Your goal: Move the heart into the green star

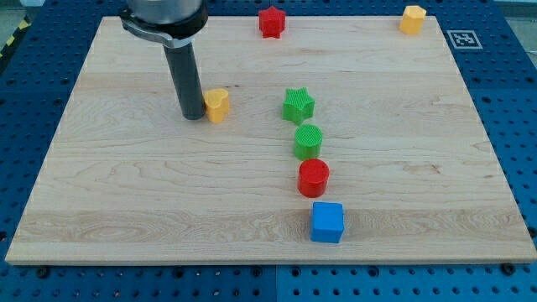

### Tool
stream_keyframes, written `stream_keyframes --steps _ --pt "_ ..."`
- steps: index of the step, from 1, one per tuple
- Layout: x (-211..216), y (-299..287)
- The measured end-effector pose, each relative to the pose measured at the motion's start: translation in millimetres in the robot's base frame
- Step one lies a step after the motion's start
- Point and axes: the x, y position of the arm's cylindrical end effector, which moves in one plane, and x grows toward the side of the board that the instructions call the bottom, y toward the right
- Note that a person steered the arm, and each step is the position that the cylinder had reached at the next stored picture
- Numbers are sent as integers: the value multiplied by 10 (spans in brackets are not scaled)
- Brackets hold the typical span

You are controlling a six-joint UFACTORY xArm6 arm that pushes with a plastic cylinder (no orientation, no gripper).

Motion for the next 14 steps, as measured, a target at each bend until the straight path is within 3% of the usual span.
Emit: stream_keyframes --steps 3,7,9,11,14 --pt "17 500" --pt "-331 850" --pt "-458 780" --pt "-864 702" --pt "-631 1259"
